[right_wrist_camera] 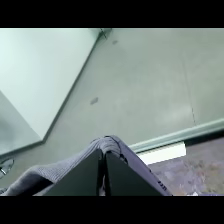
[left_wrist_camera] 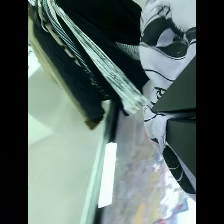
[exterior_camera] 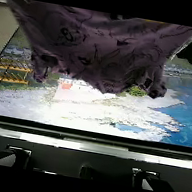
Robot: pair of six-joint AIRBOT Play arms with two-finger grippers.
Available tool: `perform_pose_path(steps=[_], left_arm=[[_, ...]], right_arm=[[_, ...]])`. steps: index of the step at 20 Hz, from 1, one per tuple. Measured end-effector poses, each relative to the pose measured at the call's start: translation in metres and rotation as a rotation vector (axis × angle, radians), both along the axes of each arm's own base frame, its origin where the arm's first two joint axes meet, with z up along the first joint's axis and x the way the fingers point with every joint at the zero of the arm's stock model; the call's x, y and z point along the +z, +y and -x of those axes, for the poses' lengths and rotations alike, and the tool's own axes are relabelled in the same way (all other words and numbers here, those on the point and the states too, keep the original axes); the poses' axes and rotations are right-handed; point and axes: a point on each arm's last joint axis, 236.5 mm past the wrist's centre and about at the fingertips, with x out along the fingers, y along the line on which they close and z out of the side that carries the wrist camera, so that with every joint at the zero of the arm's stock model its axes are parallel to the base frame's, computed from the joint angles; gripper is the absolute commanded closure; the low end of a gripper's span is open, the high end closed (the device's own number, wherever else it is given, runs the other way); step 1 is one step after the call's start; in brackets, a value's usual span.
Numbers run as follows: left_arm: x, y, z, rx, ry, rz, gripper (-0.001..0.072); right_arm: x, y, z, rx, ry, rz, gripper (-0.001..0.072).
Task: Fold the clothes and pants, and hang the long-sleeved shirts on hangers.
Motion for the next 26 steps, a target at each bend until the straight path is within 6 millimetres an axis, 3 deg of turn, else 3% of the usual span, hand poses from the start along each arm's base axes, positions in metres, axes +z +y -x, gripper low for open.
perform_pose_path(steps=[2, 4, 6, 8, 10, 12, 14, 17, 19, 22, 24, 25, 26], left_arm=[[0.024, 0.007, 0.047, 0.046, -0.074, -0.055, 0.0686], [0.040, 0.016, 0.081, 0.105, -0.120, -0.080, 0.0687], [0.045, 0.024, 0.100, 0.150, -0.131, -0.094, 0.0687], [0.037, 0.030, 0.101, 0.174, -0.102, -0.104, 0.0686], [0.017, 0.034, 0.084, 0.184, -0.039, -0.110, 0.0687], [-0.017, 0.038, 0.051, 0.185, 0.064, -0.112, 0.0686], [-0.066, 0.041, 0.008, 0.175, 0.200, -0.113, 0.0686], [-0.164, 0.035, -0.064, 0.139, 0.431, -0.121, 0.0686], [-0.230, 0.025, -0.109, 0.122, 0.548, -0.122, 0.0686], [-0.324, 0.007, -0.162, 0.105, 0.679, -0.106, 0.0685], [-0.385, -0.008, -0.180, 0.082, 0.772, -0.081, 0.0659], [-0.410, -0.016, -0.185, 0.069, 0.816, -0.058, 0.0500], [-0.430, -0.023, -0.187, 0.055, 0.857, -0.037, 0.0240]], right_arm=[[0.022, -0.004, 0.050, -0.022, -0.065, 0.004, 0.0684], [0.031, -0.009, 0.086, -0.044, -0.092, -0.002, 0.0684], [0.036, -0.014, 0.102, -0.062, -0.111, -0.008, 0.0684], [0.031, -0.016, 0.095, -0.073, -0.087, -0.018, 0.0684], [0.016, -0.018, 0.067, -0.078, -0.027, -0.020, 0.0683], [-0.010, -0.018, 0.016, -0.078, 0.069, -0.018, 0.0683], [-0.048, -0.017, -0.045, -0.071, 0.178, -0.019, 0.0683], [-0.133, -0.007, -0.147, -0.029, 0.362, -0.038, 0.0683], [-0.200, 0.004, -0.208, 0.013, 0.469, -0.068, 0.0683], [-0.304, 0.023, -0.276, 0.074, 0.603, -0.159, 0.0682], [-0.367, 0.036, -0.300, 0.101, 0.687, -0.196, 0.0634], [-0.395, 0.042, -0.306, 0.112, 0.731, -0.205, 0.0618], [-0.423, 0.049, -0.309, 0.126, 0.784, -0.208, 0.0566]])
